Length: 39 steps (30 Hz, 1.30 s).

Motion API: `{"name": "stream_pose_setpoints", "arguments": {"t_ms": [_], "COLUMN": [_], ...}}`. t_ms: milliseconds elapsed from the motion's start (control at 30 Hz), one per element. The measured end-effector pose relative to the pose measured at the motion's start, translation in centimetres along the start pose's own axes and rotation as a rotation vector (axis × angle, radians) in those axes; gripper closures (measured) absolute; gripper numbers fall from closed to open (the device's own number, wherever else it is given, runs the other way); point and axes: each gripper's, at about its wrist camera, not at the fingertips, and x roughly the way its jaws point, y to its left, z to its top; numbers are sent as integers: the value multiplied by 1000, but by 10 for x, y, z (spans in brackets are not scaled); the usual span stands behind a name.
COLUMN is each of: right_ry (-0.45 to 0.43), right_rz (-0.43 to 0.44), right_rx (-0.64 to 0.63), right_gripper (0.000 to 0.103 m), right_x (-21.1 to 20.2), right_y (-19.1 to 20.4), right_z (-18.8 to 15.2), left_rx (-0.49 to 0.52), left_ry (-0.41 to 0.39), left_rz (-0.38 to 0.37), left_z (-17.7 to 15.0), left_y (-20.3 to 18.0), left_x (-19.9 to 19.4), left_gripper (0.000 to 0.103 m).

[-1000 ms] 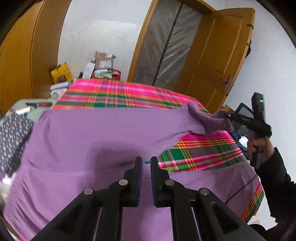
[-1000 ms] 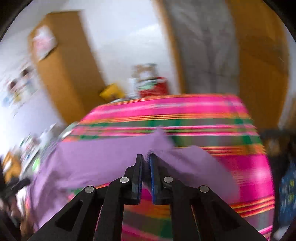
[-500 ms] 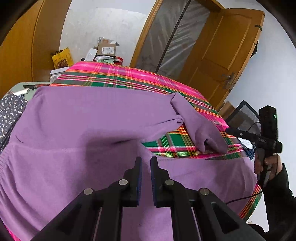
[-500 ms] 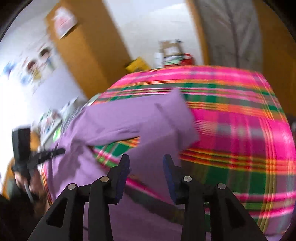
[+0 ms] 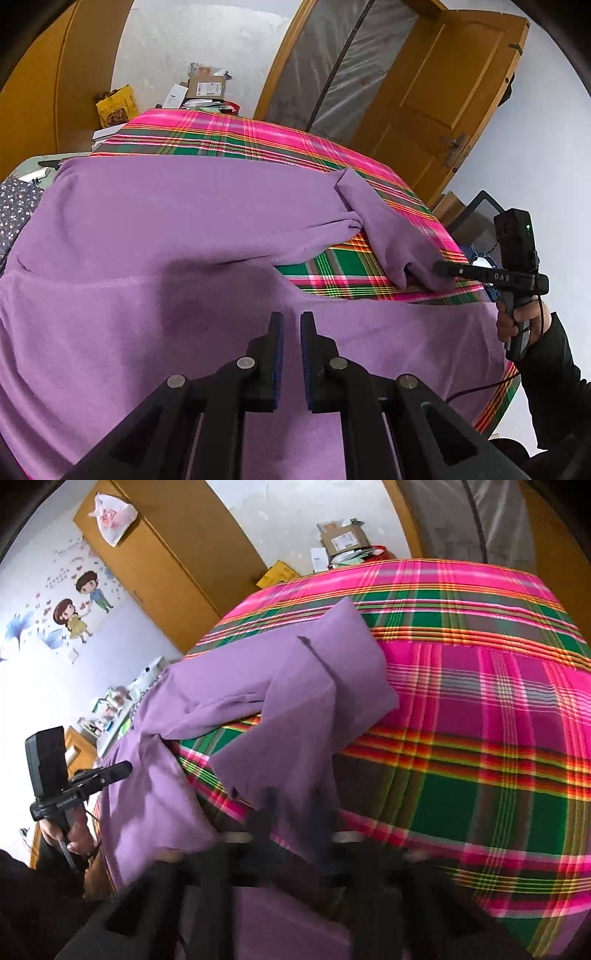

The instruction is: Fold clothes

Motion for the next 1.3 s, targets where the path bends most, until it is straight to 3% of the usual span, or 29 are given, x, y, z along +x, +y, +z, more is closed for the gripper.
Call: {"name": "stream_pose_setpoints", "arguments": {"t_ms": [167, 400, 433, 467, 533, 567, 700, 900, 1000, 1167, 1300], "right_ry": [-140, -231, -232, -225, -228, -231, -291, -288, -306, -293, -256], "right_rz": [-142, -500, -570, -617, -668, -692, -599, -456, -441, -336, -336], "right_rx": [-20, -32, -26, -20, 42, 76, 236, 496, 584, 602, 606], "right_gripper": [98, 96, 92, 83, 68, 68, 65, 64, 64, 64, 64], "right_x": [-58, -118, -120, -120, -119, -118, -118, -104, -102, -83, -62], "right_y": [-18, -72, -85, -96, -117, -128, -152, -188, -206, -208, -209], "right_z": [30, 114, 128, 138, 147, 150, 127, 62, 44, 43, 54], "left_rx": [-1, -5, -6, -7, -5, -5, -7, 5, 4, -6, -8], "left_ry": [9, 18, 21, 23, 23, 22, 22, 45, 48, 51, 51], "left_rz": [3, 0, 1, 1, 5, 5, 5, 4, 3, 6, 12], "left_z": [0, 1, 1, 1, 0, 0, 0, -2, -3, -3, -3], "left_y": [0, 0, 0, 0, -1, -1, 0, -1, -2, 0, 0], "left_x": [3, 10, 11, 11, 11, 10, 8, 13, 14, 15, 15], "left_gripper": [94, 94, 94, 94, 94, 94, 94, 94, 94, 94, 94]}}
